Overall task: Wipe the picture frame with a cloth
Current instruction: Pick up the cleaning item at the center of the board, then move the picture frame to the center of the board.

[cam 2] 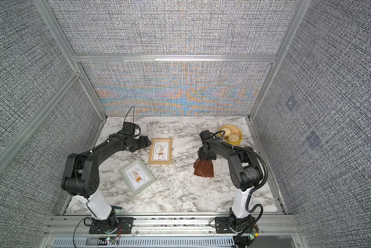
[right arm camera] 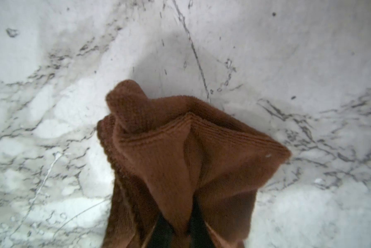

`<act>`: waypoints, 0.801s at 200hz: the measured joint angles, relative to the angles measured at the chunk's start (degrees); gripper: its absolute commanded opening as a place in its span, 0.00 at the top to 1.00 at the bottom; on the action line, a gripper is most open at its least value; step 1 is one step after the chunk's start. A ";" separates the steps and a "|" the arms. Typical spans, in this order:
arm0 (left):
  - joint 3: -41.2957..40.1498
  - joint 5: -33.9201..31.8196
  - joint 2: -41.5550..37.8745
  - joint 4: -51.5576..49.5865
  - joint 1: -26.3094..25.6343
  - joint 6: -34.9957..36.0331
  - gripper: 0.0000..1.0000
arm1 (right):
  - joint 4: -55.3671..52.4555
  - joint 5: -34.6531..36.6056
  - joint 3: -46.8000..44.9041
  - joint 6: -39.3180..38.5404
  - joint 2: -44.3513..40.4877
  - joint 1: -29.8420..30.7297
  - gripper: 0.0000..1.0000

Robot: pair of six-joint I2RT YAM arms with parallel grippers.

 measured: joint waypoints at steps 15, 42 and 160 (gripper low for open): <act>1.88 0.15 2.82 -0.46 -0.92 -0.55 0.39 | 0.09 0.22 -0.83 0.13 -3.37 0.00 1.00; 4.02 0.48 6.38 -1.25 -1.46 -1.42 0.56 | 2.01 0.42 -3.32 -0.09 -9.16 -0.07 1.00; 14.43 2.23 17.42 -4.42 -1.79 1.88 0.71 | 9.73 -7.43 -5.25 -0.20 -12.48 0.00 1.00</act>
